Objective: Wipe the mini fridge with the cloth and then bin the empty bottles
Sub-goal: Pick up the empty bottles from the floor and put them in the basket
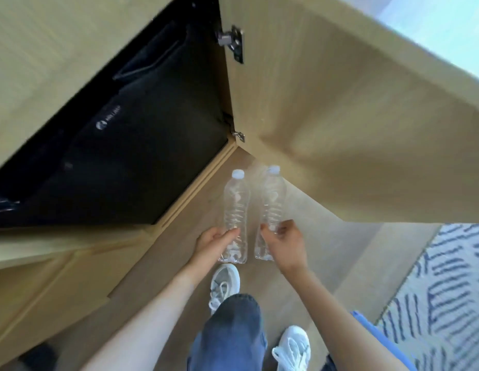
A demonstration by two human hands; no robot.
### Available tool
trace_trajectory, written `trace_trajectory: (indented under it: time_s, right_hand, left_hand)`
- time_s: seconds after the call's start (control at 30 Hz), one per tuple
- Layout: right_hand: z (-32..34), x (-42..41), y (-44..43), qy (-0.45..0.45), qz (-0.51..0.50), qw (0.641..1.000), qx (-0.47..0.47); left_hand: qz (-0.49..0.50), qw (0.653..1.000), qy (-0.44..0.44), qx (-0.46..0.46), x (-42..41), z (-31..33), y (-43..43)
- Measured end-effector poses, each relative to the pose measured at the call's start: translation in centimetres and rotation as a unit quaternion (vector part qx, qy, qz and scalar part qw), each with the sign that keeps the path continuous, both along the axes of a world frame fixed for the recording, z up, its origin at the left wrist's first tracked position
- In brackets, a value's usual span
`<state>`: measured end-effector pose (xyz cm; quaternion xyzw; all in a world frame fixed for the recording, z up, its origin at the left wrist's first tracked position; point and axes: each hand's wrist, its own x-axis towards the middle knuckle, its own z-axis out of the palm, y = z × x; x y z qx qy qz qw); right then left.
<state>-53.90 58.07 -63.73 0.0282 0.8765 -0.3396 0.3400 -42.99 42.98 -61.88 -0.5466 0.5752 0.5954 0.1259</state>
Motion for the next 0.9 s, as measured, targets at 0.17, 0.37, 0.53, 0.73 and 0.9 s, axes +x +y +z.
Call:
trace_trajectory:
  time_s: [0.17,0.37,0.53,0.73,0.9]
  right_hand:
    - [17.0,1.7,3.3,0.005,0.029,0.999,-0.038]
    - [39.4,3.2,7.0,0.072,0.044,0.993,-0.086]
    - [54.3,3.7,8.7,0.108,0.072,0.982,-0.139]
    - [63.4,4.2,8.4,0.162,0.023,0.959,-0.229]
    - [66.2,5.3,8.0,0.231,-0.034,0.939,-0.253]
  left_hand:
    - [-0.039,0.999,0.014,0.014,2.6,16.9,2.3]
    - [-0.031,0.993,0.114,-0.024,5.3,39.4,5.6]
    - [-0.017,0.981,0.184,-0.058,6.5,52.9,7.4]
    - [-0.058,0.951,0.277,-0.123,5.3,61.2,6.6]
    - [-0.121,0.929,0.328,-0.124,3.6,63.8,4.8]
